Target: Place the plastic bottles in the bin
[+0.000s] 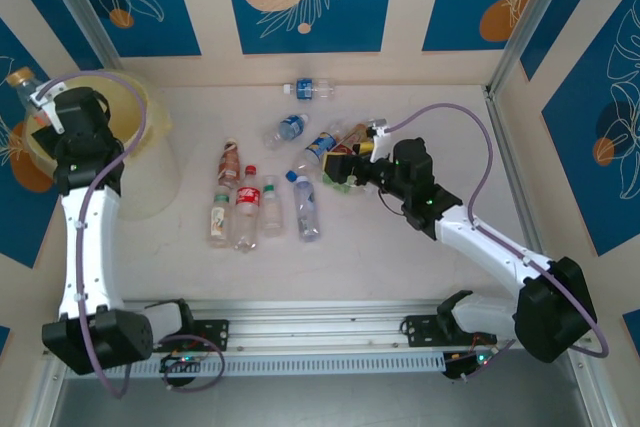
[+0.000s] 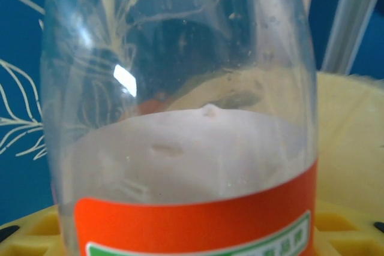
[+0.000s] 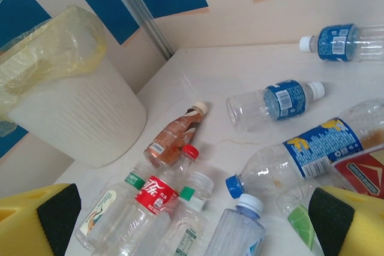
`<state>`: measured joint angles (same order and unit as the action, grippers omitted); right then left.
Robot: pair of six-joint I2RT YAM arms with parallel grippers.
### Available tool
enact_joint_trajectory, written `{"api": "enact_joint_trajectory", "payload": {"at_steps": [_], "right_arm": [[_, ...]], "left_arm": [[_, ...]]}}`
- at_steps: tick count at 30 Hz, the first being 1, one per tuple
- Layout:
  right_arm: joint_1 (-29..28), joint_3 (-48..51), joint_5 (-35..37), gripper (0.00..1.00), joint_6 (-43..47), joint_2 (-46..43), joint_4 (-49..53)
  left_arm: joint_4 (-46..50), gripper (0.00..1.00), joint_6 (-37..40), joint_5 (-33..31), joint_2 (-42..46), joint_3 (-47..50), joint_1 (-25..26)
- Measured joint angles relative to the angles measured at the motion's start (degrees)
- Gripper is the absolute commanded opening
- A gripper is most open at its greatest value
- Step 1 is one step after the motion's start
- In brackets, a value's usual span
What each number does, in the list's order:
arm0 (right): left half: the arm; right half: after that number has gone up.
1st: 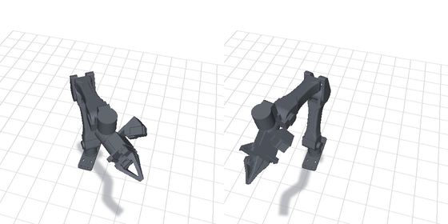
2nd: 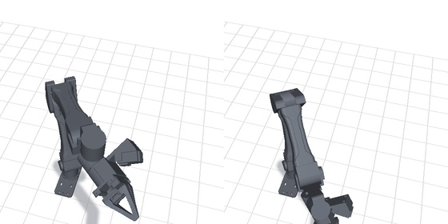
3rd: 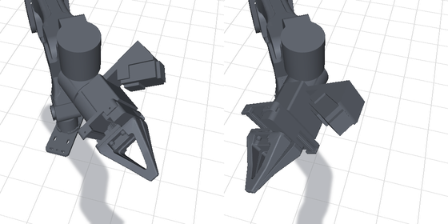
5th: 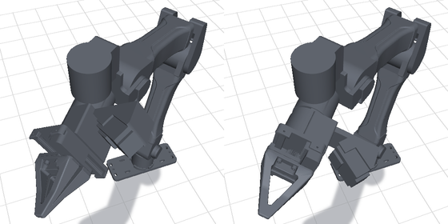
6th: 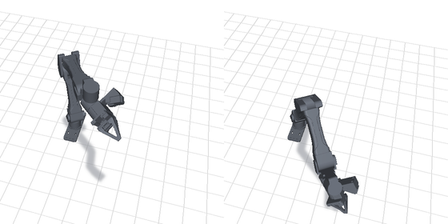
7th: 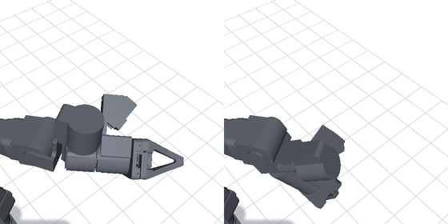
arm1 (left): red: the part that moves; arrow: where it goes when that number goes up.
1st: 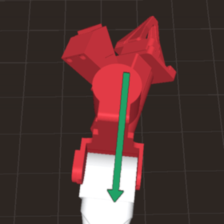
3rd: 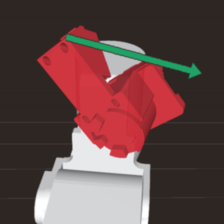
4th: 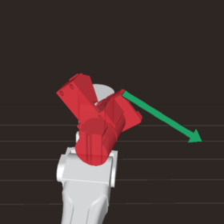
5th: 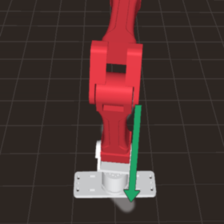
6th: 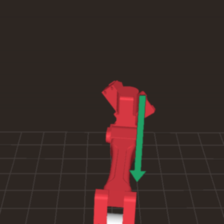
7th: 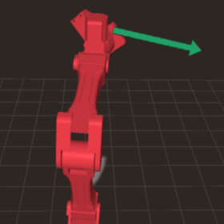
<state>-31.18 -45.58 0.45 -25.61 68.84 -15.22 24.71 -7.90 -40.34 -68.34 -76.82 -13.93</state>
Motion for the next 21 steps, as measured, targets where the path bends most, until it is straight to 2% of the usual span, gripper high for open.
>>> {"api": "enact_joint_trajectory", "payload": {"at_steps": [3, 7, 12, 18, 21], "right_arm": [[0.00, -1.03, -0.81, 0.99, -0.02, 0.68, -0.04], [0.00, -1.55, -1.99, 1.00, -0.26, 0.81, -0.15], [0.00, -1.88, -2.47, 1.00, -0.74, 0.81, -0.17], [0.00, -1.90, -2.45, 1.00, -0.94, 0.81, 0.26], [0.00, -1.90, -2.43, 1.00, -0.94, 0.81, 0.79]], "left_arm": [[0.04, 0.08, -0.17, -0.13, -3.34, 0.00, -3.80], [-0.31, 0.27, -0.83, 0.15, -6.69, 0.00, -7.45], [-0.17, 0.61, -1.20, 0.48, -7.93, 0.07, -7.96], [1.14, 0.84, -1.99, 1.25, -9.46, -0.24, -8.22], [2.93, 0.89, -2.62, 1.38, -10.73, -2.19, -8.33]]}}
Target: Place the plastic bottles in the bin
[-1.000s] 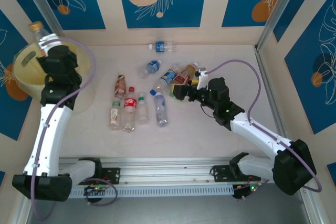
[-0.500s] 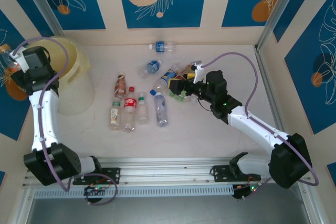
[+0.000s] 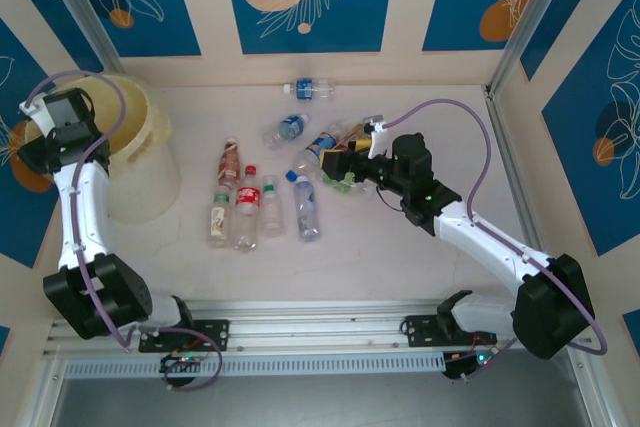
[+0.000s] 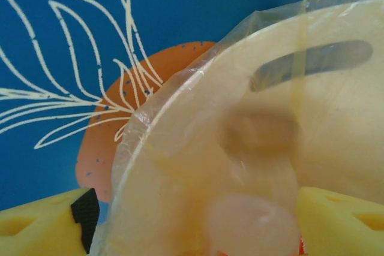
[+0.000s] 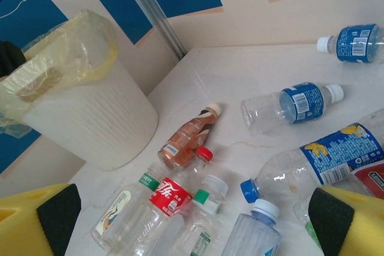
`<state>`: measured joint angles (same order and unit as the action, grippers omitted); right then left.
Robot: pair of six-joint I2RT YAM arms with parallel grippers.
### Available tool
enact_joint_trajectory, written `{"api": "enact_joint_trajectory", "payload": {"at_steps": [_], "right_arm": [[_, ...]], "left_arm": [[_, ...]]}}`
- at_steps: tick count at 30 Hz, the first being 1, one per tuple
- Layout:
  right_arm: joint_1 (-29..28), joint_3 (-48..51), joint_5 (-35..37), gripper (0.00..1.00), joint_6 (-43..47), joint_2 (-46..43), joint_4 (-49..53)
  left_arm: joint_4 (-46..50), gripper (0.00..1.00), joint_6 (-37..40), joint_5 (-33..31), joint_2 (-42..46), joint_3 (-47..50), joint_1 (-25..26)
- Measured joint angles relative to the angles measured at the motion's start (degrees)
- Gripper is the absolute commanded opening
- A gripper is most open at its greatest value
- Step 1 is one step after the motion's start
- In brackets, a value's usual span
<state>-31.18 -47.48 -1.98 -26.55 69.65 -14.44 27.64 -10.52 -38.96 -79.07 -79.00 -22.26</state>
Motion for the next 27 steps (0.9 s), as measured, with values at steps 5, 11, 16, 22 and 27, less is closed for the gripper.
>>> {"api": "enact_joint_trajectory", "payload": {"at_steps": [5, 11, 16, 22, 27], "right_arm": [[0.00, 0.00, 0.00, 1.00, 0.00, 0.00, 0.59], [0.00, 0.02, 0.44, 1.00, -0.72, -0.39, 0.81], [0.02, 0.94, 2.93, 1.00, -1.29, -1.95, 1.01], [0.24, 1.49, 5.40, 1.00, -2.32, -2.34, 2.58], [0.85, 3.06, 6.78, 1.00, -3.74, -2.38, 3.23]], "left_arm": [[1.64, 0.98, -1.33, 1.51, -0.55, -2.47, -0.02], [2.47, 1.00, -2.91, 4.92, -0.44, -2.78, 1.27], [2.47, 1.00, -3.06, 6.49, 0.66, -2.95, 6.86], [1.38, 1.00, -2.43, 6.84, 2.82, -3.23, 20.41], [1.05, 1.00, -2.56, 8.31, 4.85, -1.77, 31.52]]}}
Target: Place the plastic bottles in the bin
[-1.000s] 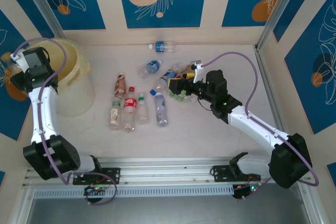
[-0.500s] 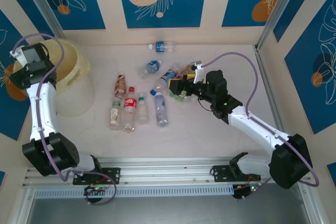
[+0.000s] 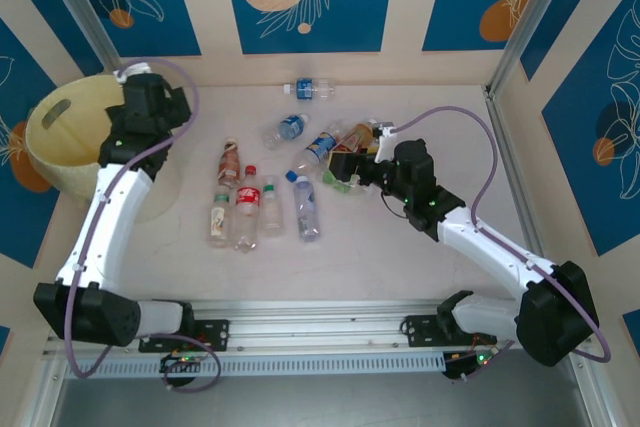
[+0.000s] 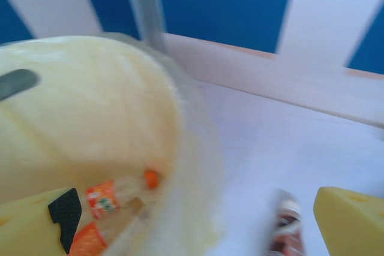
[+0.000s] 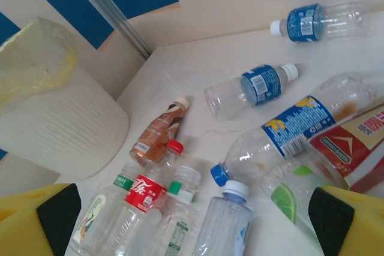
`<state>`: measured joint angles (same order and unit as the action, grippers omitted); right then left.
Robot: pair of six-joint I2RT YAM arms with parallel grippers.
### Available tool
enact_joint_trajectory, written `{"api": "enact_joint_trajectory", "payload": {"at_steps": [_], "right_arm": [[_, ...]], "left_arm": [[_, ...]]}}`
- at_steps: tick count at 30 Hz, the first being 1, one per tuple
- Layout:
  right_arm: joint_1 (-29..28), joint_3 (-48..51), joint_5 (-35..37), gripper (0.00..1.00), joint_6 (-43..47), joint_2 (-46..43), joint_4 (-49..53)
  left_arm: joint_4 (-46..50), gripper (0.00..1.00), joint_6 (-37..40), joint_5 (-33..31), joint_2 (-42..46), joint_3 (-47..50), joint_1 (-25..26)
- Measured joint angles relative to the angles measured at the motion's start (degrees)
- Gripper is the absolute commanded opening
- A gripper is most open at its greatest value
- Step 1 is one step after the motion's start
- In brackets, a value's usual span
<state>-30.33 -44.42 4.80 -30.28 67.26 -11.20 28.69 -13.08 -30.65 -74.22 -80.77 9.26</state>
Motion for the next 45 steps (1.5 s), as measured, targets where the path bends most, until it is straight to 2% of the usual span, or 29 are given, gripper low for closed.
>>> {"api": "enact_joint_trajectory", "payload": {"at_steps": [5, 8, 13, 17, 23, 28, 31, 36, 40, 45], "right_arm": [[0.35, 1.68, 1.09, 1.00, -0.83, -1.01, 0.31], [0.37, 2.47, 1.53, 1.00, -0.83, -1.79, 0.42], [0.44, 4.50, 2.73, 1.00, -0.76, -3.37, 0.61], [0.74, 5.11, 3.45, 1.00, -0.79, -4.31, 1.53], [1.09, 5.11, 4.46, 1.00, -1.66, -4.42, 1.90], [1.11, 5.11, 4.90, 0.99, -1.97, -4.37, 2.75], [1.11, 5.11, 5.11, 1.00, -2.27, -4.37, 3.61], [1.20, 5.11, 5.35, 1.00, -2.80, -4.37, 4.57], [1.31, 5.11, 5.33, 1.00, -3.30, -4.26, 4.72], [1.60, 5.11, 5.33, 1.00, -3.39, -3.98, 5.27]], "left_arm": [[-0.33, 1.00, -1.68, 1.99, 0.76, 3.74, 10.47], [-0.70, 1.00, -3.45, 5.60, 0.72, 6.99, 15.58], [-0.76, 1.00, -7.50, 15.45, 0.70, 13.03, 18.43], [-0.33, 1.00, -9.35, 21.99, 1.01, 17.00, 18.53], [5.27, 1.00, -10.36, 25.88, 0.00, 19.04, 17.62], [9.16, 1.00, -10.84, 26.45, -2.49, 20.57, 15.17], [11.02, 1.00, -11.28, 26.12, -2.36, 22.71, 11.15], [12.59, 0.84, -11.52, 25.64, -1.03, 26.75, 5.70], [12.72, 0.80, -10.82, 25.79, -1.09, 27.98, 4.52], [12.09, 0.68, -10.08, 25.20, -2.40, 28.30, 3.78]]}}
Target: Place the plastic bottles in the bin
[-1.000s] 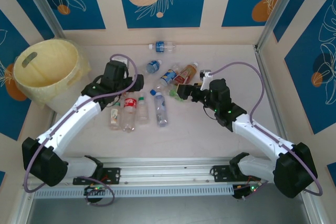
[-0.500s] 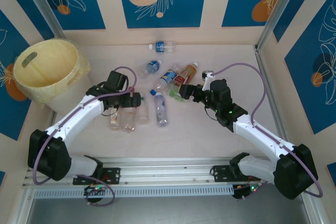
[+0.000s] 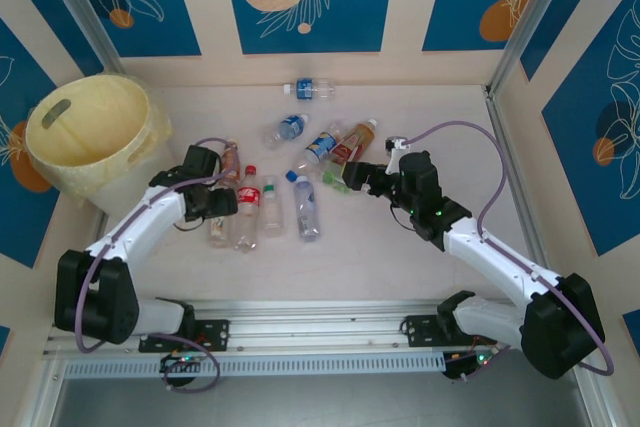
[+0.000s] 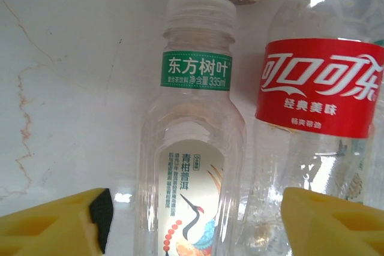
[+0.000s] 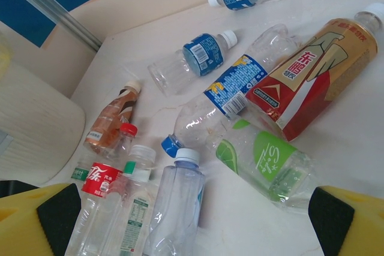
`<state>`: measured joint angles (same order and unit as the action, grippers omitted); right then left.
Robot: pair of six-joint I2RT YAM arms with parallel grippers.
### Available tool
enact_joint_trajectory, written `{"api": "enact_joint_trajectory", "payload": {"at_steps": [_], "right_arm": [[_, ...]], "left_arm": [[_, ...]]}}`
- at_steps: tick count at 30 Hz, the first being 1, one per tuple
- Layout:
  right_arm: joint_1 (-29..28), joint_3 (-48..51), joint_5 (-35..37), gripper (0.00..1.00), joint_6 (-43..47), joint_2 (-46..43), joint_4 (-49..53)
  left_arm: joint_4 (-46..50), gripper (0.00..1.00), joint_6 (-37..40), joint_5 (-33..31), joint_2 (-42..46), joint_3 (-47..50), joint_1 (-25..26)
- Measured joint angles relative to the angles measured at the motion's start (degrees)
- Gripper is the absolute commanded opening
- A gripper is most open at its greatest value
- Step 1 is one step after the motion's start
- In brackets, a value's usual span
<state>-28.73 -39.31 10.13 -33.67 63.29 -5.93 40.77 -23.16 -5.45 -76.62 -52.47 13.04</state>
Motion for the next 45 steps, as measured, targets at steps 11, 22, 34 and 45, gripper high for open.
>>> {"api": "enact_joint_trajectory", "payload": {"at_steps": [11, 22, 34, 45], "right_arm": [[0.39, -0.02, -0.31, 0.99, -0.68, 0.79, 0.22], [0.70, -2.29, -2.84, 1.00, -1.27, 3.80, 1.29], [0.74, -1.11, -0.17, 0.99, -2.78, 3.17, -0.48], [1.01, -0.22, 1.90, 1.00, -2.54, 0.63, -0.44]], "left_arm": [[-3.96, 0.68, 1.18, 2.54, -5.70, 2.62, -0.42], [-7.02, 0.68, 1.18, 2.49, -12.13, 3.58, -0.44], [-9.84, 0.49, 0.76, 2.45, -11.23, 4.55, -0.44], [-8.57, 0.16, 0.48, 0.70, -3.78, 4.59, -0.44]]}}
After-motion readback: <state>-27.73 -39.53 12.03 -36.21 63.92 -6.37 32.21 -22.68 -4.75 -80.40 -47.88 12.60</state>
